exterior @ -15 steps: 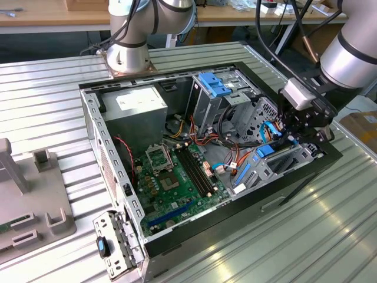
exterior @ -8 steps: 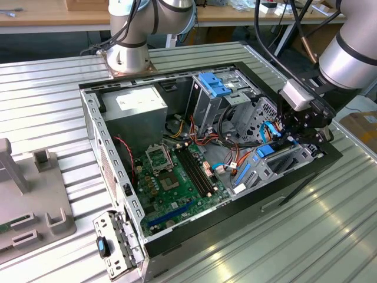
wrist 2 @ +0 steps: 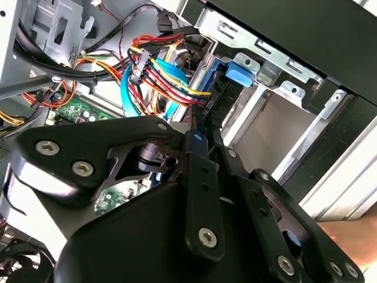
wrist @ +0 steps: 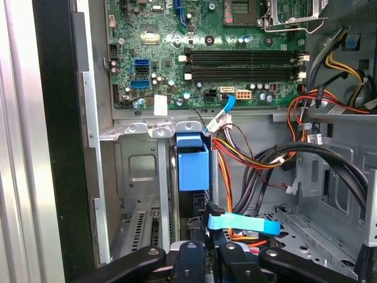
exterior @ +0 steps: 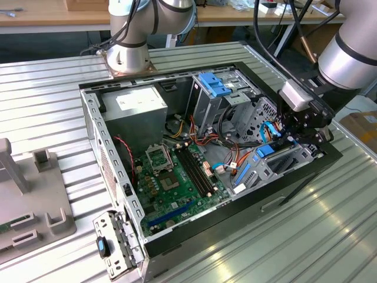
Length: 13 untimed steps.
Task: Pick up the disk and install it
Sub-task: 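Insert the first disk wire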
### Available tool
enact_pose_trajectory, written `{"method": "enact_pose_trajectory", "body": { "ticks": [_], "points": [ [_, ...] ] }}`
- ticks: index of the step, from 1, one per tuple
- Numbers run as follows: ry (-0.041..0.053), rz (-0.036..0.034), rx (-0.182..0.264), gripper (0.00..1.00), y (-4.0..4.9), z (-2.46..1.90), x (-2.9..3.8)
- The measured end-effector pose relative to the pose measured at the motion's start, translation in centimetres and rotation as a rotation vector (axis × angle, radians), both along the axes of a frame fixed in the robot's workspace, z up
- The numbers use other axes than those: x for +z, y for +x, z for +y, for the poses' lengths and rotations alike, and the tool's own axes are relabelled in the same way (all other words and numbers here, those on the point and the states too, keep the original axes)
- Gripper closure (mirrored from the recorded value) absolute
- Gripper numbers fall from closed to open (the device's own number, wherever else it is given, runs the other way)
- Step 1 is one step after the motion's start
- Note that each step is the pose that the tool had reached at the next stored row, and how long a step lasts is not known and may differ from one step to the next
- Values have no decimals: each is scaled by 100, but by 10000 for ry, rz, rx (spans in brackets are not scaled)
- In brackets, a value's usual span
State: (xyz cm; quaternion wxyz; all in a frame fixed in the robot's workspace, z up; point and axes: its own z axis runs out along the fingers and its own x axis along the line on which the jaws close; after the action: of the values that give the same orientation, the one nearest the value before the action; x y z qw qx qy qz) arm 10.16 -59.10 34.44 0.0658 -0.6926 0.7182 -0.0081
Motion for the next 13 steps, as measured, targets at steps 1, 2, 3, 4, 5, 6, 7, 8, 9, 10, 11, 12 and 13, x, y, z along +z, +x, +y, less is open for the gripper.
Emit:
{"method": "enact_pose_trajectory", "body": {
  "ticks": [1, 2, 3, 4, 5, 6, 7, 8, 9, 10, 11, 12, 13],
  "points": [
    [-3, -15, -1, 84, -3, 0, 5],
    [-2, -20, -1, 84, -3, 0, 4],
    [-3, -21, 0, 84, -3, 0, 5],
    [-3, -22, -1, 84, -3, 0, 5],
    [-2, -21, -1, 84, -3, 0, 4],
    [-3, 52, -1, 84, -3, 0, 5],
    [-4, 69, -1, 84, -4, 0, 5],
    [-4, 71, -3, 84, -4, 0, 5],
    [-3, 74, -1, 84, -3, 0, 5],
    [-2, 76, -1, 84, -3, 0, 4],
    [-3, 79, -1, 84, -3, 0, 5],
    [-6, 80, -2, 84, -3, -1, 15],
    [0, 79, -3, 84, -3, 0, 36]
  ]
}}
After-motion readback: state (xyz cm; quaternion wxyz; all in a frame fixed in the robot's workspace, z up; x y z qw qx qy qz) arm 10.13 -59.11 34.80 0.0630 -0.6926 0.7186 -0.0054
